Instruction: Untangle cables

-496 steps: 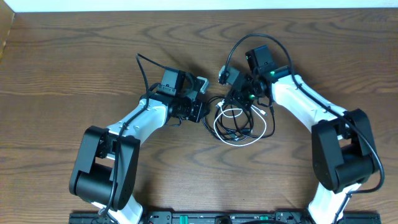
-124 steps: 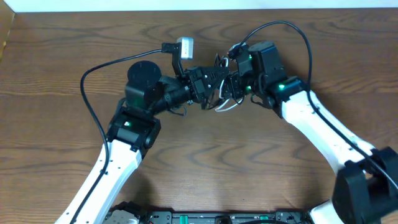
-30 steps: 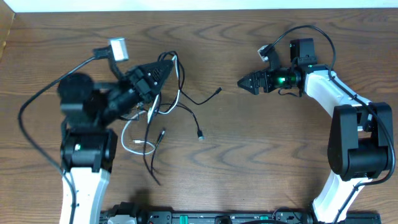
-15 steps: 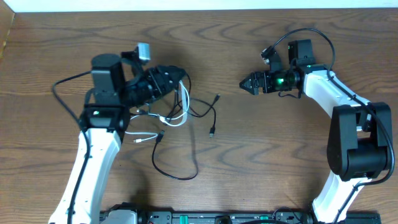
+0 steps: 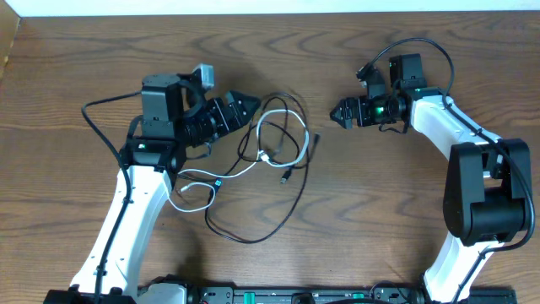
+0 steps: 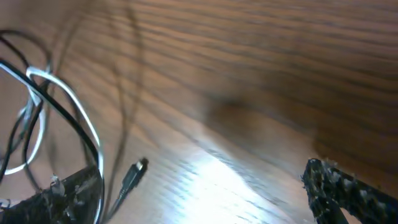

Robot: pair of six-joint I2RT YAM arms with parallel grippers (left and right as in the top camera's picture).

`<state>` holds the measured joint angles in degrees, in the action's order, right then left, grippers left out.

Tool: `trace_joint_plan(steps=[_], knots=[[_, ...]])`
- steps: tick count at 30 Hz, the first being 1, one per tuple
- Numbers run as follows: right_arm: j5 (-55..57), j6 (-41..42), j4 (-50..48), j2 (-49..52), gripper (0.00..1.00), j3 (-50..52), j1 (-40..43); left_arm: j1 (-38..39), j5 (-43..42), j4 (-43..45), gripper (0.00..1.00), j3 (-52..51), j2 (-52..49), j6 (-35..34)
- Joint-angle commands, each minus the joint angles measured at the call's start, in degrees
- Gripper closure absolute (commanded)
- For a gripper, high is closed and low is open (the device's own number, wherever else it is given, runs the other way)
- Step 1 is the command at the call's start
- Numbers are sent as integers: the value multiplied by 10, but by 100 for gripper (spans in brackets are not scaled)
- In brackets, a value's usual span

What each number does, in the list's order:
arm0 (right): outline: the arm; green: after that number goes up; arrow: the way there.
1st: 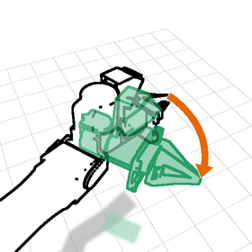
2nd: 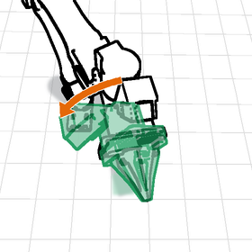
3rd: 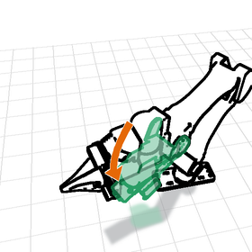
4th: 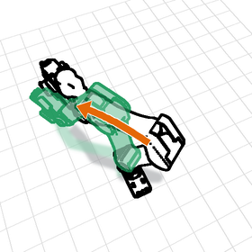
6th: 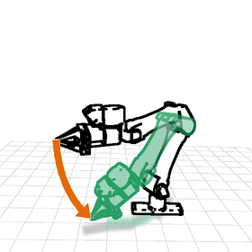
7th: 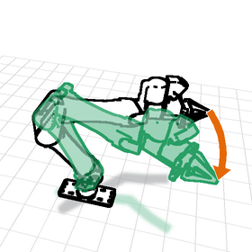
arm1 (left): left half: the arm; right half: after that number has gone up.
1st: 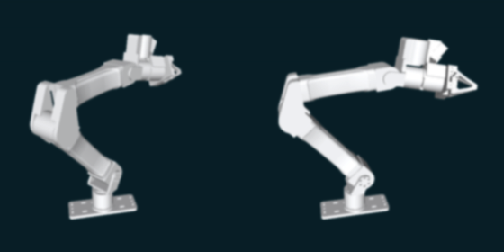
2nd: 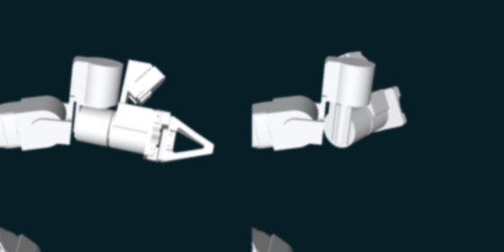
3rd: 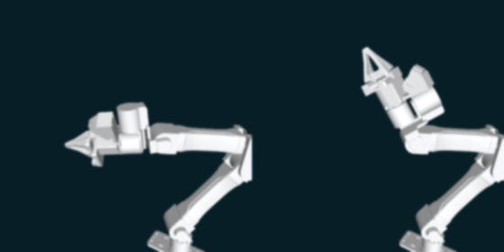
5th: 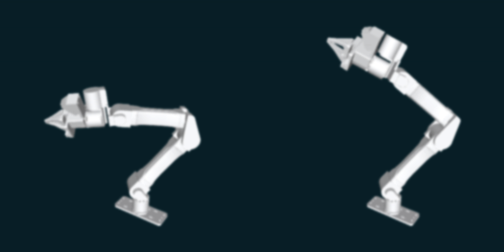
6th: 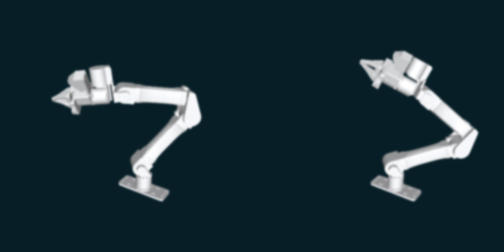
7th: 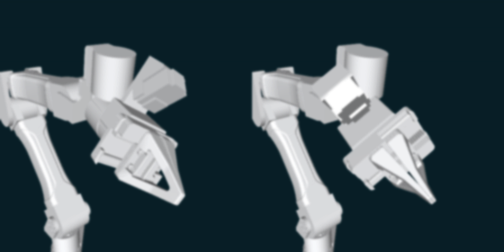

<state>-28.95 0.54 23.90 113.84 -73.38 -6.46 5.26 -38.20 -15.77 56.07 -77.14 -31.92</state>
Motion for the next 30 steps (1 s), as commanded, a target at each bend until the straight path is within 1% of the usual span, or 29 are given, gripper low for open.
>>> trace_joint_plan(steps=[1, 2, 3, 4, 5, 6, 7, 8, 9, 10, 11, 13, 15, 16, 18, 20, 25, 27, 30], knots=[[42, 20, 2, -11, 5, -7, -2, -2, 148, -37, 19, 8, 4, 31], [42, 22, 1, -11, 8, -7, -2, -2, 172, -50, 20, 8, 4, 38], [41, 22, -5, -11, 14, -7, -2, -2, 193, -61, 20, 8, 4, 42], [34, 22, -16, -11, 26, -7, -4, -2, 210, -70, 21, 8, 4, 43], [19, 22, -29, -11, 40, -8, -5, -2, 221, -75, 25, 8, 4, 43], [-7, 22, -45, -11, 50, -10, -7, -2, 226, -79, 26, 8, 4, 44], [-36, 23, -58, -11, 63, -13, -8, -2, 226, -80, 26, 7, 3, 45], [-64, 28, -71, -11, 80, -17, -10, -2, 226, -82, 27, 7, 3, 46], [-87, 37, -83, -11, 91, -19, -12, -2, 226, -82, 27, 5, 2, 47], [-106, 49, -96, -11, 94, -19, -16, -2, 226, -82, 27, 2, 1, 51], [-125, 55, -106, -11, 94, -19, -20, -2, 227, -82, 27, 0, -2, 57], [-153, 54, -110, -11, 91, -19, -33, -2, 234, -85, 27, -5, -9, 63], [-156, 49, -105, -11, 87, -19, -48, -2, 250, -98, 26, -6, -20, 63], [-156, 40, -101, -11, 80, -19, -59, -2, 255, -104, 26, -6, -27, 63], [-156, 21, -91, -11, 58, -19, -82, -2, 256, -110, 27, -6, -46, 63], [-155, 10, -84, -11, 46, -19, -105, -2, 254, -110, 26, -6, -66, 63], [-126, 12, -80, -11, 37, -19, -151, -2, 231, -110, 26, -6, -110, 63], [-78, 30, -77, -11, 36, -19, -171, -2, 217, -110, 26, -6, -125, 65], [29, 67, -76, -7, 35, -18, -200, -2, 206, -110, 26, -6, -136, 73]])
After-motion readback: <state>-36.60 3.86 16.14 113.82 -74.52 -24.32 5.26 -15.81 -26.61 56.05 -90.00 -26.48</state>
